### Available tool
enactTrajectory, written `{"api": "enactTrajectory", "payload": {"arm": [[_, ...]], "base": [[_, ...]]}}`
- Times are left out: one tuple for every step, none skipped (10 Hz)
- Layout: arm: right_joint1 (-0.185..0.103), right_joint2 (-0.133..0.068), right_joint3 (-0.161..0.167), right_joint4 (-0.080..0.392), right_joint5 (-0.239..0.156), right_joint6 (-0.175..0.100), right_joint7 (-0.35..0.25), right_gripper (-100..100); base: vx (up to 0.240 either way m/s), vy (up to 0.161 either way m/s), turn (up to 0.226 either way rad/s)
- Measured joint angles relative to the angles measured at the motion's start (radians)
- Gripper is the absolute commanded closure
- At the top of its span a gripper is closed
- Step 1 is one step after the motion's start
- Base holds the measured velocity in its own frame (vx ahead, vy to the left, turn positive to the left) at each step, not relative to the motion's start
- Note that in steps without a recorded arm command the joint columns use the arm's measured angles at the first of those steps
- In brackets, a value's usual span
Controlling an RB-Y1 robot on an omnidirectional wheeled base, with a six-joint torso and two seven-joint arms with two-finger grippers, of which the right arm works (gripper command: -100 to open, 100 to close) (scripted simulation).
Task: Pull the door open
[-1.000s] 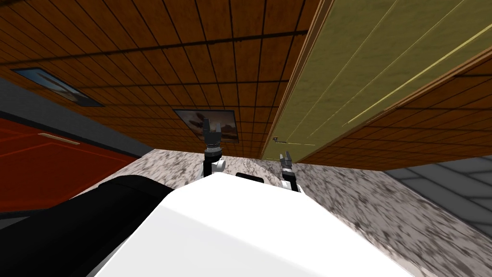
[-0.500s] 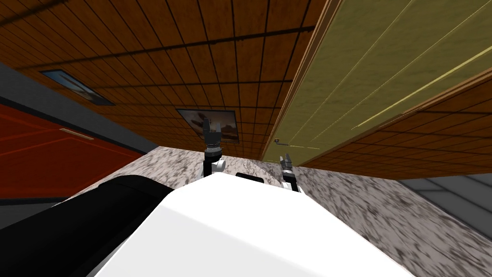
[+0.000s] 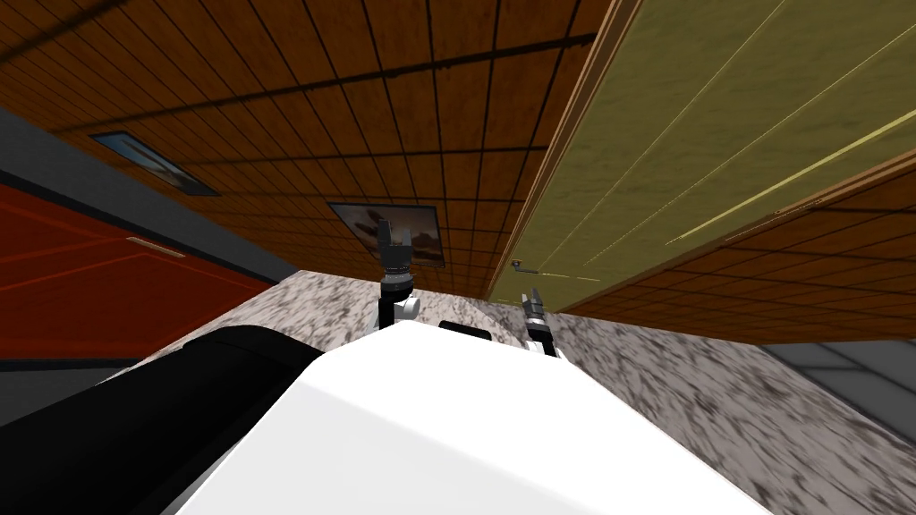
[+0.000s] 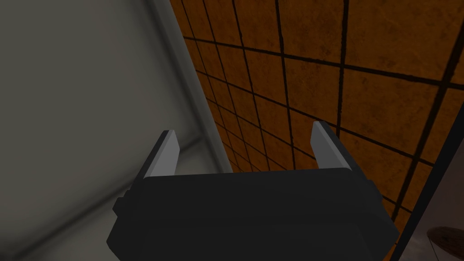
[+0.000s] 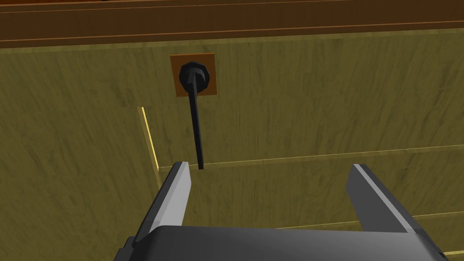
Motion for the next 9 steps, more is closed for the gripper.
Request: {"api": "enactTrajectory", "payload": {"arm": [[-0.010,-0.006,0.000,0.030,-0.002,-0.006,-0.004,-100],[-0.020,-0.011,0.000,0.058,-0.004,-0.010,-0.009,-100],[-0.030,-0.015,0.001,0.089,-0.006,-0.018,-0.013,-100],[-0.035,-0.017,0.001,0.111,-0.006,-0.024,-0.015,-100],[-0.034,-0.020,0.002,0.124,-0.007,-0.025,-0.017,-100],[-0.040,-0.025,0.002,0.146,-0.009,-0.028,-0.021,-100],[-0.051,-0.031,0.002,0.175,-0.011,-0.034,-0.026,-100],[-0.060,-0.033,0.003,0.209,-0.012,-0.045,-0.029,-100],[-0.068,-0.036,0.003,0.234,-0.013,-0.053,-0.031,-100]], "base": [[0.069,-0.050,0.092],[0.082,-0.060,0.113],[0.051,-0.045,0.025],[0.045,-0.030,0.034],[0.055,-0.043,0.060],[0.073,-0.050,0.081],[0.068,-0.038,0.070],[0.052,-0.034,0.042],[0.065,-0.041,0.072]]}}
